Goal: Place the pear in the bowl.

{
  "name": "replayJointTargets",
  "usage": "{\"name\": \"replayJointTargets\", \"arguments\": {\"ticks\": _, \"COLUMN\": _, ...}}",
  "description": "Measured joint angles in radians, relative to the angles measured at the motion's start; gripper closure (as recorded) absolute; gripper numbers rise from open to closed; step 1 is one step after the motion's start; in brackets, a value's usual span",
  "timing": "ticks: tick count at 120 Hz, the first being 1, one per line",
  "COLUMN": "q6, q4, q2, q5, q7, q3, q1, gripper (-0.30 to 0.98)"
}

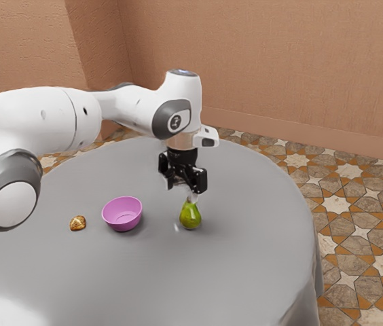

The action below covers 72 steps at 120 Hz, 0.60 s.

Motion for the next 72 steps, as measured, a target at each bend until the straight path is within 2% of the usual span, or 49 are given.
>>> {"name": "replayJointTargets", "arguments": {"ticks": 38, "q6": -0.103, "q4": 0.139, "q2": 0.160, "q5": -0.063, "q7": 0.020, "q3": 0.006, "q1": 0.004, "gripper": 0.00}}
{"name": "replayJointTargets", "arguments": {"ticks": 72, "q6": -0.127, "q4": 0.189, "q2": 0.212, "q5": -0.081, "q7": 0.036, "q3": 0.016, "q1": 0.004, "gripper": 0.00}}
